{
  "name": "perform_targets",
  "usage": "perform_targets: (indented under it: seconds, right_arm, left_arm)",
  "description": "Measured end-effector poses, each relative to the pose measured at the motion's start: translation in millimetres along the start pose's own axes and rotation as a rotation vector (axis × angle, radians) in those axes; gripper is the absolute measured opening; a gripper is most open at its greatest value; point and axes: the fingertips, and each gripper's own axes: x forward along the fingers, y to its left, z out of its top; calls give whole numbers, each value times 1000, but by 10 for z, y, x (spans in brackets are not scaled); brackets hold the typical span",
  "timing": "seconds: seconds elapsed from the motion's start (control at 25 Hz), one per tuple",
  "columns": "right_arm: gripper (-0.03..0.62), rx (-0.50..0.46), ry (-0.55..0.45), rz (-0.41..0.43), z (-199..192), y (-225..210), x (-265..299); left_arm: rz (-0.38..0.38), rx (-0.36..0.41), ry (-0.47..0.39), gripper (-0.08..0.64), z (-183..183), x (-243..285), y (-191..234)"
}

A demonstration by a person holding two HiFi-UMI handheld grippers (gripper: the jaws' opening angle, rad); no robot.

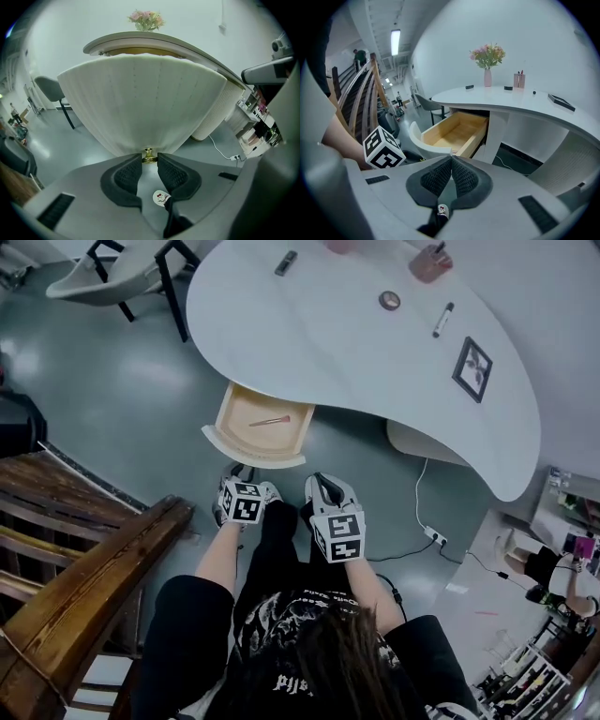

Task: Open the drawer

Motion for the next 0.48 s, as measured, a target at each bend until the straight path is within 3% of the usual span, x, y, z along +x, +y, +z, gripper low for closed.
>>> perform_targets:
  seconds: [0.48]
  right_arm:
    - [26,46,53,-38,-71,-120,-73]
  left_arm:
    - [-16,-69,23,117,-23,-46,-38]
